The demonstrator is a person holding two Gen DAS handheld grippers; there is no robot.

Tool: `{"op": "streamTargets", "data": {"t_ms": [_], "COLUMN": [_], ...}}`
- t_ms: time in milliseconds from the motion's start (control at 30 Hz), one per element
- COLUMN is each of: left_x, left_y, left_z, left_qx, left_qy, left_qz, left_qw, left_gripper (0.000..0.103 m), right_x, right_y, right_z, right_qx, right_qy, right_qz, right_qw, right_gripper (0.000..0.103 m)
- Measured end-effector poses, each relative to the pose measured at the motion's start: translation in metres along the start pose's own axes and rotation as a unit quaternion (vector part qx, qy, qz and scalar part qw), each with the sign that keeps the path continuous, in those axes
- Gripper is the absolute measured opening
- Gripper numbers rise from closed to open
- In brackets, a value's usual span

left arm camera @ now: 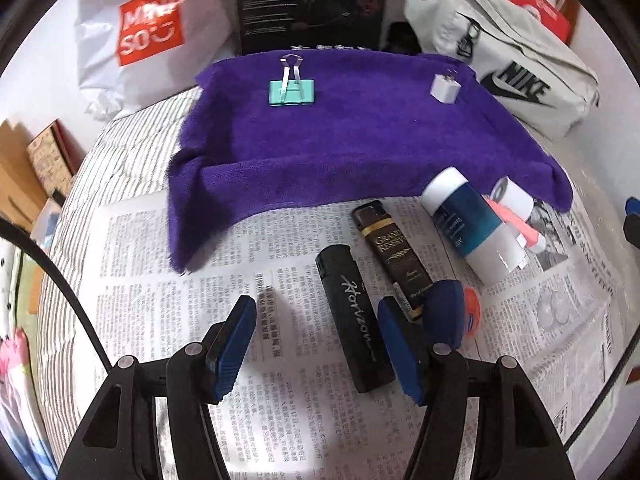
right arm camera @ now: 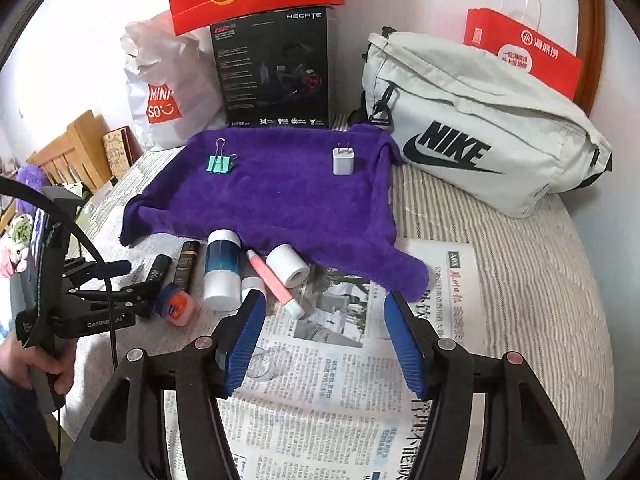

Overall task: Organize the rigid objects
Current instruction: 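Grasp the black Horizon tube with the left tool while the right tool grasps the clear plastic cup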

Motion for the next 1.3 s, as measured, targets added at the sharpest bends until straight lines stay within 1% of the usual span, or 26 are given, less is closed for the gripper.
{"op": "streamTargets", "data": {"t_ms": [100,200,367,500,567,600,633,667,767,900,967,1033,1133,1267,1300], "left_x": [-0.009,-0.013,-0.003,-0.001,-0.006,-0.009,-0.011,-0.012,-0.009,-0.010,-0.010,-0.010,-0.008,-0.009,-0.009], "left_y": [-0.007,-0.007,-0.004,-0.005,-0.005,-0.005,-0.004,-0.004,-0.003,-0.004,-0.005,-0.006,-0.006,-0.007,-0.006], "left_z": [-0.002,0.000,-0.006,-0.005,-0.002,-0.001,-0.001,-0.001,-0.001,-0.001,0.000,0.002,0.002,0.002,0.002], "left_qx": [0.010,0.006,0.000,-0.003,-0.007,-0.010,-0.012,-0.014,-0.012,-0.013,-0.018,-0.028,-0.034,-0.036,-0.036], "left_qy": [-0.017,-0.006,-0.010,-0.004,-0.008,-0.013,-0.019,-0.023,-0.011,-0.015,-0.019,-0.018,-0.009,-0.013,-0.013], "left_qz": [0.009,0.006,0.008,0.001,-0.007,-0.010,-0.015,-0.018,-0.027,-0.017,-0.012,-0.016,-0.021,-0.013,-0.013], "left_qw": [0.9998,0.9999,0.9999,1.0000,0.9999,0.9998,0.9996,0.9995,0.9995,0.9997,0.9996,0.9993,0.9992,0.9992,0.9992], "left_gripper": [0.062,0.061,0.061,0.059,0.045,0.040,0.027,0.021,0.021,0.022,0.021,0.021,0.021,0.021,0.021], "right_x": [0.003,0.005,0.007,0.006,0.008,0.009,0.010,0.011,0.011,0.006,0.005,0.005,0.012,0.031,0.034], "right_y": [-0.002,-0.005,-0.007,-0.010,-0.014,-0.015,-0.017,-0.018,-0.019,-0.019,-0.020,-0.021,-0.022,-0.027,-0.030], "right_z": [-0.003,-0.006,-0.009,-0.009,-0.010,-0.011,-0.011,-0.012,-0.013,-0.016,-0.019,-0.024,-0.033,-0.036,-0.037], "right_qx": [0.006,0.010,0.017,0.020,0.024,0.026,0.028,0.029,0.031,0.033,0.035,0.036,0.032,0.016,0.017], "right_qy": [0.005,0.012,0.019,0.018,0.021,0.023,0.026,0.028,0.031,0.028,0.026,0.026,0.030,0.040,0.044], "right_qz": [-0.002,-0.005,-0.007,-0.006,-0.006,-0.006,-0.007,-0.007,-0.007,-0.009,-0.005,0.001,0.022,0.060,0.063], "right_qw": [1.000,1.000,1.000,1.000,0.999,0.999,0.999,0.999,0.999,0.999,0.999,0.999,0.999,0.997,0.997], "right_gripper": [0.061,0.061,0.061,0.061,0.061,0.061,0.061,0.061,0.061,0.061,0.061,0.061,0.061,0.061,0.061]}}
Point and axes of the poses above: each gripper's, at about its wrist camera, not at the fingertips, and y roughly against the way its jaws point, x to its left, z to its top, the point moved 10 cm from there along -y, roughly the way its jaws point, and after that the axes turned 7 degrees about y, right-handed, at the moved point
